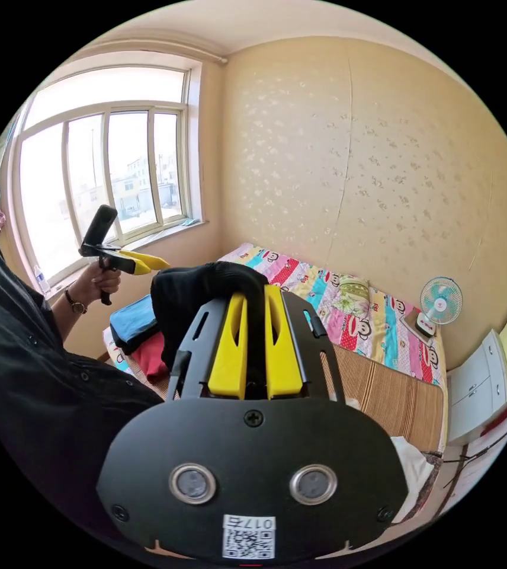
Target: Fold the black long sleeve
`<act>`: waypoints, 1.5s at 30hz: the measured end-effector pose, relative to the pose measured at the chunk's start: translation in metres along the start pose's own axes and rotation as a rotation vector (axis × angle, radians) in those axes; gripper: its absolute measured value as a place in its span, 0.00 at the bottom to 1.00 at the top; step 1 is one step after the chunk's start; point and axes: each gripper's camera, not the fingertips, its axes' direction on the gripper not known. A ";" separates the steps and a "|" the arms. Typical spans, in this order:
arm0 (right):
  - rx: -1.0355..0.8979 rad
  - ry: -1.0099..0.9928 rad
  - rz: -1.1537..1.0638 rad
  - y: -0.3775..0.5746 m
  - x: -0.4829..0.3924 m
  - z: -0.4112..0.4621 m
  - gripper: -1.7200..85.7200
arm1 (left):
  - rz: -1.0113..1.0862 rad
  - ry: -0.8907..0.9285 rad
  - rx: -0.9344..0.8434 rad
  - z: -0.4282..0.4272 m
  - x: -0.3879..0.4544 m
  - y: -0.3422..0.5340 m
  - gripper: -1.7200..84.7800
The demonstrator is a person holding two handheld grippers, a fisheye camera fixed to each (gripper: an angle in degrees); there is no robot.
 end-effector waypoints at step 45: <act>0.116 -0.831 0.309 0.090 0.367 -0.177 0.17 | 0.389 0.281 0.181 0.161 0.165 -0.069 0.02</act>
